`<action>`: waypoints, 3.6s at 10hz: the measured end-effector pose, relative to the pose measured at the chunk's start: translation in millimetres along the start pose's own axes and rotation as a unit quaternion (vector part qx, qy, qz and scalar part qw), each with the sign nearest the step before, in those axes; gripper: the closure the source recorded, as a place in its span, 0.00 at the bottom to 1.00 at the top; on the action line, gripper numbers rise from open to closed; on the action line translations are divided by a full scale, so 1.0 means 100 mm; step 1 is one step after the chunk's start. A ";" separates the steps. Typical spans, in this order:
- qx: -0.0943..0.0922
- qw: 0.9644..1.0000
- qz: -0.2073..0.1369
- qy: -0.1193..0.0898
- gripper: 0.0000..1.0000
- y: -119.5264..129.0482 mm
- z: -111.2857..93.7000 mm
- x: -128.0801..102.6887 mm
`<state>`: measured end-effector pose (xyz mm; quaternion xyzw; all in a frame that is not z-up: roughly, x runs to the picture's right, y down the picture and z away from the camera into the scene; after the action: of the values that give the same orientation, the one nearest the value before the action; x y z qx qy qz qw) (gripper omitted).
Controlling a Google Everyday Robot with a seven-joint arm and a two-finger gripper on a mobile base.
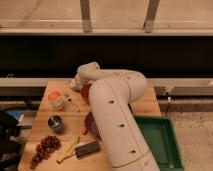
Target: Place towel in tray
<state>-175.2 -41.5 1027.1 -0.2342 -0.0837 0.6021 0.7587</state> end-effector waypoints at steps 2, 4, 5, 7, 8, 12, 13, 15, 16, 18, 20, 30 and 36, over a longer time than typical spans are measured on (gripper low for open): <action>0.002 1.000 -0.002 -0.001 0.75 0.00 -0.03 -0.01; 0.007 1.000 -0.007 -0.001 0.95 0.00 -0.08 -0.02; 0.011 1.000 -0.008 -0.005 1.00 -0.02 -0.18 -0.04; 0.024 1.000 -0.011 -0.004 1.00 -0.10 -0.46 -0.12; 0.022 1.000 -0.010 0.000 1.00 -0.14 -0.59 -0.15; -0.022 0.999 -0.032 0.033 1.00 -0.26 -1.31 -0.29; -0.035 0.997 -0.043 0.052 1.00 -0.29 -1.52 -0.31; -0.060 0.991 -0.067 0.098 1.00 -0.26 -1.78 -0.19; -0.066 0.988 -0.075 0.121 1.00 -0.23 -1.91 -0.05; -0.067 0.984 -0.075 0.148 1.00 -0.22 -2.10 0.22; -0.061 0.981 -0.059 0.173 1.00 -0.20 -2.32 0.58; 0.055 0.958 0.116 0.257 1.00 -0.58 -3.14 2.12; 0.058 0.957 0.121 0.256 1.00 -0.57 -3.15 2.15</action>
<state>59.6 73.3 744.1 -0.3443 0.1774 0.6129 0.6887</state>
